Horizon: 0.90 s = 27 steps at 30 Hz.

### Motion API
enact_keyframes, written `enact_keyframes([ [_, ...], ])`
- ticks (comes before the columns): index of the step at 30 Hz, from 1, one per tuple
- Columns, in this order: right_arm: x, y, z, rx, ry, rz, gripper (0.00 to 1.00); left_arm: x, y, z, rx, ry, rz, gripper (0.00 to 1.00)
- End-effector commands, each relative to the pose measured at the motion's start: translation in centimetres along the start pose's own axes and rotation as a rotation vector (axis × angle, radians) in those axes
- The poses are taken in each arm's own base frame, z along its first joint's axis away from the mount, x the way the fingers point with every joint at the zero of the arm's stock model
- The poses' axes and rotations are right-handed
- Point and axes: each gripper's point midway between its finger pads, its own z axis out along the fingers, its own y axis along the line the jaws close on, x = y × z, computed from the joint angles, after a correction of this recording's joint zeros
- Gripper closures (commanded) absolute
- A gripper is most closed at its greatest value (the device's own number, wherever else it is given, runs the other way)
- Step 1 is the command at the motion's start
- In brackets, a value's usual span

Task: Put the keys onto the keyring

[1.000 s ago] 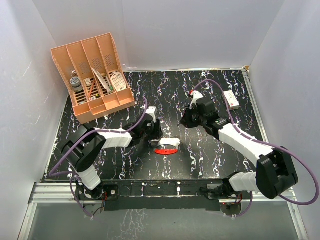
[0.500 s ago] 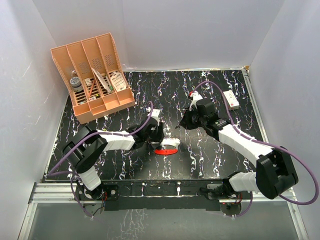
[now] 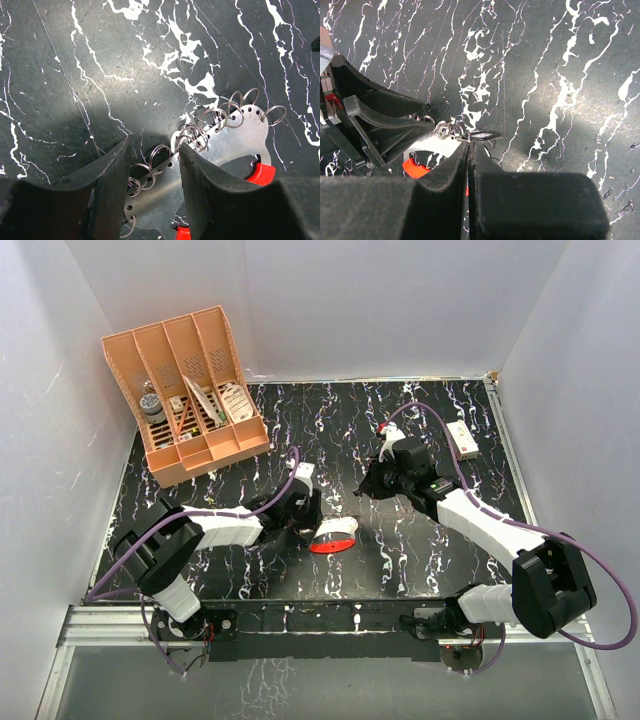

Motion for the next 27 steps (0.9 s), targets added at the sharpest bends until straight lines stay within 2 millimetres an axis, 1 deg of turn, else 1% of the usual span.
enact_keyframes([
  [1, -2.3, 0.9, -0.7, -0.035, -0.086, -0.017, 1.00, 3.8, 1.3, -1.3, -0.023, 0.116, 0.000, 0.58],
  [6, -2.3, 1.0, -0.8, -0.039, -0.087, -0.020, 1.00, 4.2, 1.1, -1.8, -0.013, 0.117, -0.014, 0.58],
  [9, -2.2, 1.3, -1.0, -0.054, -0.083, -0.030, 1.00, 3.4, 1.4, -2.3, -0.035, 0.088, -0.015, 0.57],
  [13, -1.3, 1.8, -1.2, -0.091, -0.050, -0.044, 1.00, 1.4, 1.5, -2.9, -0.060, 0.039, 0.012, 0.53],
  [16, -0.3, 1.8, -1.2, -0.104, -0.020, -0.043, 1.00, -0.2, 0.4, -3.1, -0.013, 0.011, 0.021, 0.49],
  [18, 0.2, 1.8, -1.3, -0.104, -0.010, -0.040, 1.00, -0.9, -1.1, -3.0, 0.066, 0.021, 0.003, 0.48],
  [21, 0.8, 1.7, -1.7, -0.106, -0.004, -0.035, 1.00, -1.4, -2.2, -2.7, 0.113, 0.051, -0.028, 0.48],
  [24, 1.2, 1.7, -1.9, -0.108, -0.001, -0.030, 1.00, -1.7, -2.9, -2.4, 0.130, 0.062, -0.051, 0.48],
  [27, 1.7, 1.6, -2.1, -0.107, 0.003, -0.023, 1.00, -2.1, -3.0, -2.2, 0.130, 0.065, -0.060, 0.49],
])
